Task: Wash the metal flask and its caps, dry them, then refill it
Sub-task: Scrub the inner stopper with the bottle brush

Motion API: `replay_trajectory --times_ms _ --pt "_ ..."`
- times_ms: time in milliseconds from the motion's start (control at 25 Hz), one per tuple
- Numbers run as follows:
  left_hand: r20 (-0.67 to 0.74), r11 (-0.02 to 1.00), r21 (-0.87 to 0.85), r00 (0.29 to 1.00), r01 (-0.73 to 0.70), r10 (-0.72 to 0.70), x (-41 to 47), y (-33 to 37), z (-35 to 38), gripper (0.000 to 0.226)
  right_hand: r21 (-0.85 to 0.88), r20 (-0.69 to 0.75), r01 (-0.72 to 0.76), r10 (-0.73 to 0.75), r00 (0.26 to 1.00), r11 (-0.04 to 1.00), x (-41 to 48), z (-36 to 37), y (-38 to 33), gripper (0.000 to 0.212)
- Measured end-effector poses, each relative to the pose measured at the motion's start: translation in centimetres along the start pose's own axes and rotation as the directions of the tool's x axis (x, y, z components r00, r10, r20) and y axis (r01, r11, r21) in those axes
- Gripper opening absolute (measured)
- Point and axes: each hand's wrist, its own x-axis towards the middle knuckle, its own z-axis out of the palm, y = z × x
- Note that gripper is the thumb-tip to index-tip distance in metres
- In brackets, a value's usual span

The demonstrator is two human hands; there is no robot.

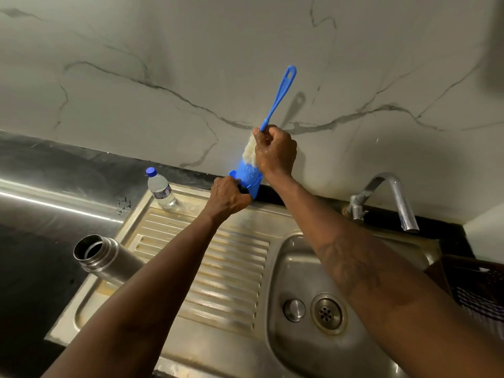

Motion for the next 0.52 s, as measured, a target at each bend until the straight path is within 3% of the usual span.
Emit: replay_trajectory --times_ms 160,520 --pt "-0.002 1.0 -0.012 1.0 -0.022 0.022 -0.3 0.5 -0.2 0.026 0.034 -0.06 0.08 -0.078 0.995 0.996 0.2 -2.5 -0.8 0.026" --pt "-0.013 0.996 -0.068 0.998 -0.061 0.06 -1.9 1.5 0.3 0.018 0.238 -0.165 0.132 -0.094 0.982 0.962 -2.2 -8.3 -0.4 0.025"
